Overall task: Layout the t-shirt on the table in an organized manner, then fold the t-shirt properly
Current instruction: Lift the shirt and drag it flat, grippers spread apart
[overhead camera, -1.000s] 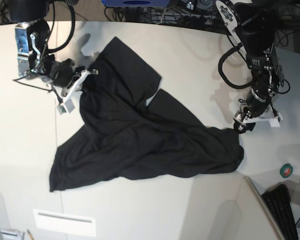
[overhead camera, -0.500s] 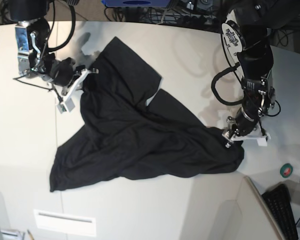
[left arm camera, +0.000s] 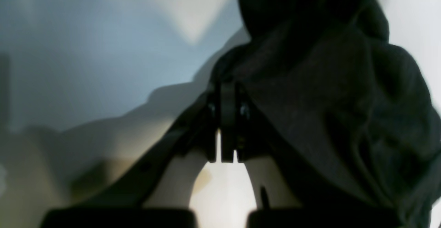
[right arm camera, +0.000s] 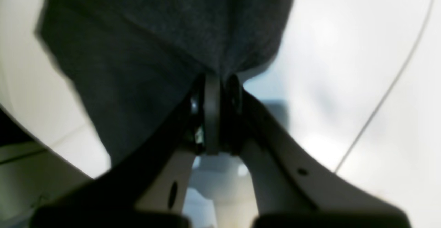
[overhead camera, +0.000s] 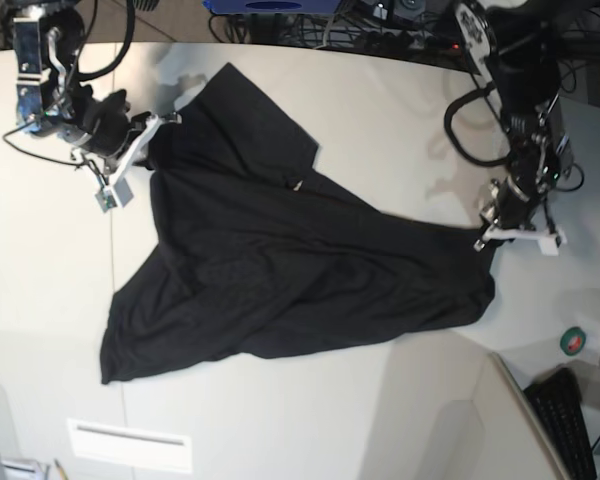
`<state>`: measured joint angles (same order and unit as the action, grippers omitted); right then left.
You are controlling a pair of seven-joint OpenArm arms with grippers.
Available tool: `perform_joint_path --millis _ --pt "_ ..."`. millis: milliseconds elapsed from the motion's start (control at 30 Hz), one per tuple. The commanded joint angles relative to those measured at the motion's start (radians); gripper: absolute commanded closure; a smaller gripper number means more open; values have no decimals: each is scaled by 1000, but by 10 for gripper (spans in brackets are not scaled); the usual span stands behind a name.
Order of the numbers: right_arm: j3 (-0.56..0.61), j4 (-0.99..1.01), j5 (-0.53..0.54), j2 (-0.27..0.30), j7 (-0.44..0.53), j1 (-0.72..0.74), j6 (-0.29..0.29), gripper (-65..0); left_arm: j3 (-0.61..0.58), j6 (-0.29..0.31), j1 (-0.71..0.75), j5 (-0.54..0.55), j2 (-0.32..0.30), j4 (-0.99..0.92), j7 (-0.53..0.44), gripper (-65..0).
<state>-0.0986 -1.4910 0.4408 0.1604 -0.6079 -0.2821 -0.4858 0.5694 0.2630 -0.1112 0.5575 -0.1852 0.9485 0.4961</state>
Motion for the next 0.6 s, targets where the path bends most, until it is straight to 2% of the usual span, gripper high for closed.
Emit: perform_joint_path --millis 0,67,167,233,333,433,567 --pt "-20 -64 17 9 27 19 -6 0 2 9 -3 11 -15 97 11 0" --pt "-60 -129 17 11 -2 24 -6 0 4 3 21 11 -15 266 98 0" --pt "-134 -173 16 12 -106 117 -6 0 4 -86 12 11 -21 455 218 0" --pt "-180 -167 13 26 -169 217 -6 0 -32 -113 -43 11 -29 516 290 0" --pt "-180 -96 -15 57 -212 378 -6 0 -173 -118 -147 9 -64 488 324 0" --pt "-175 45 -98 72 -215 574 -6 0 -345 -127 -293 9 -92 379 319 0" --pt "-175 232 -196 80 -211 812 -12 0 -447 -182 -519 9 -89 148 283 0"
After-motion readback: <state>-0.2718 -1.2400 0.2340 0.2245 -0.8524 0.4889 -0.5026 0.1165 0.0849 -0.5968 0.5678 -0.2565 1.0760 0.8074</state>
